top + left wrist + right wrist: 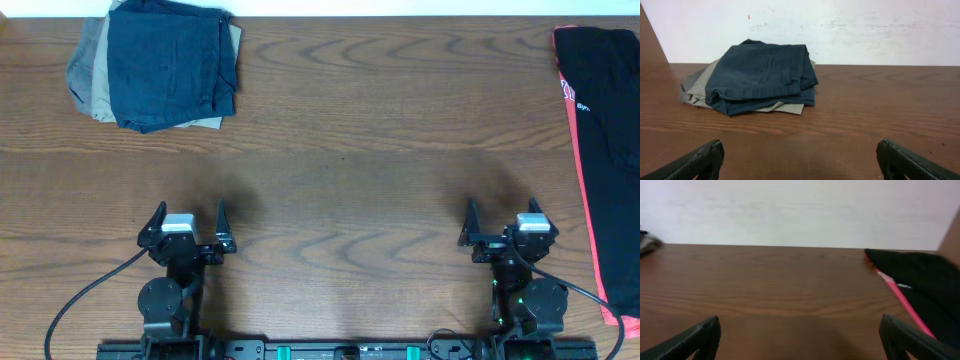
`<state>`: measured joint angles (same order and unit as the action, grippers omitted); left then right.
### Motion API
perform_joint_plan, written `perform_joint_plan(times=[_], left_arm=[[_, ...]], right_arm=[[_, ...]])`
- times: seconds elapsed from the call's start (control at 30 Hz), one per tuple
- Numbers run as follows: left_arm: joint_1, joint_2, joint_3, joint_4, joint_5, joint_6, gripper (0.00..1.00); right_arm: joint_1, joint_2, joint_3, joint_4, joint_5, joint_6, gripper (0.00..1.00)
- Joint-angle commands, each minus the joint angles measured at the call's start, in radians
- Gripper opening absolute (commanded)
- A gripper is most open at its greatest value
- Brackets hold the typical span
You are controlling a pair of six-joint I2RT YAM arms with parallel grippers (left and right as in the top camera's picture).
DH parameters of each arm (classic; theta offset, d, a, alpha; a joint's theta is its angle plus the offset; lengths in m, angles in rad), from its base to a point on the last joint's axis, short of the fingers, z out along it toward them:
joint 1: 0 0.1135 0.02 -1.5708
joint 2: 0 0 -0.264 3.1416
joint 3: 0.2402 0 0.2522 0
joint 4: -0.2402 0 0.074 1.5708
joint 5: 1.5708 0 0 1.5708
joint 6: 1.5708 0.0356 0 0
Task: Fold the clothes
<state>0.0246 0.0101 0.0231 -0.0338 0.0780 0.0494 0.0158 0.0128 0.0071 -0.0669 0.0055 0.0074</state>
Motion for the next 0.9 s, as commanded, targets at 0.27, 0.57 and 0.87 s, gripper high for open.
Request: perform_joint_plan(times=[0.27, 0.57, 0.87], left_arm=[[0.002, -0.006, -0.019, -0.029, 0.007, 0.002, 0.98], [0.002, -0.006, -0.019, -0.029, 0.007, 0.002, 0.98], [0.002, -0.006, -0.019, -0.029, 0.007, 0.002, 0.98]], right_arm=[[0.004, -0.008, -0.002, 0.037, -0.563, 0.823, 0.99], [0.004, -0.008, -0.002, 0.208, -0.593, 0.93, 0.99], [0.004, 0.029, 0.107, 0.383, -0.446, 0.802, 0.99]])
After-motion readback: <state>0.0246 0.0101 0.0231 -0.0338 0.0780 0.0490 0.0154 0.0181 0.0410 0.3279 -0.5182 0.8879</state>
